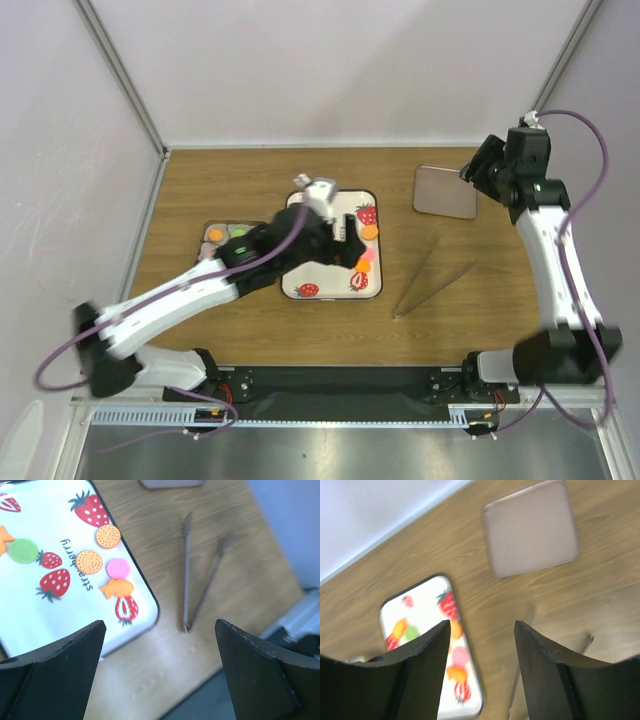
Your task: Pack the cookies
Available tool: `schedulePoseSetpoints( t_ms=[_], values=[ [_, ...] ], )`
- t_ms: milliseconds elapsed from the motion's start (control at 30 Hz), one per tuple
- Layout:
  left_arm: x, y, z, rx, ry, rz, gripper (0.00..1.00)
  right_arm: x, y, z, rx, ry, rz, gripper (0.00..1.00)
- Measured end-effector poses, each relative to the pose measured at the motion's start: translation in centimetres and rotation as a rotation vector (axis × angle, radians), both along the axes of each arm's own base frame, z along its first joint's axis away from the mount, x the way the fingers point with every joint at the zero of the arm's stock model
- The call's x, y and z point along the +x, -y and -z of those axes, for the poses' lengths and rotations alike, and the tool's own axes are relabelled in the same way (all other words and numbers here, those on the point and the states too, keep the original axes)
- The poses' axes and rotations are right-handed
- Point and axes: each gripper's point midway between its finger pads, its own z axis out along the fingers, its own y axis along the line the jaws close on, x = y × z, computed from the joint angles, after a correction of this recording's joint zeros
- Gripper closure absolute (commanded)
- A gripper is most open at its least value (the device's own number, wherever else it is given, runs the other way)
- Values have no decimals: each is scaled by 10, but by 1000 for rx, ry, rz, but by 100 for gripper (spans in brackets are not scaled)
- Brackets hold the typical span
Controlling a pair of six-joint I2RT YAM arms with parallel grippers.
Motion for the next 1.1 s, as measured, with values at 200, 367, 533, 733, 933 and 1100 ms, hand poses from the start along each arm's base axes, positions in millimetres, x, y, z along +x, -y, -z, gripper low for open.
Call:
schedulePoseSetpoints(
  t_ms=[200, 367, 533, 733, 933, 1100],
  values=[
    [-58, -77, -68, -163, 95, 25, 2, 93, 57, 113, 69, -197, 88, 45],
    [-86, -123, -68, -175, 111, 18, 2, 145, 81, 189, 71, -325, 115, 48],
    [-100, -146, -45, -125, 93, 18, 2, 172, 92, 244, 35, -402, 120, 48],
    [-108, -153, -11, -65, 53, 41, 3, 177, 105, 259, -46, -426, 126, 48],
    [-111, -160, -3, -38, 68, 59, 2, 176, 117, 258, -124, -429, 132, 48],
    [-111, -160, -1, -31, 77, 64, 2, 177, 123, 265, -154, -441, 130, 48]
  ],
)
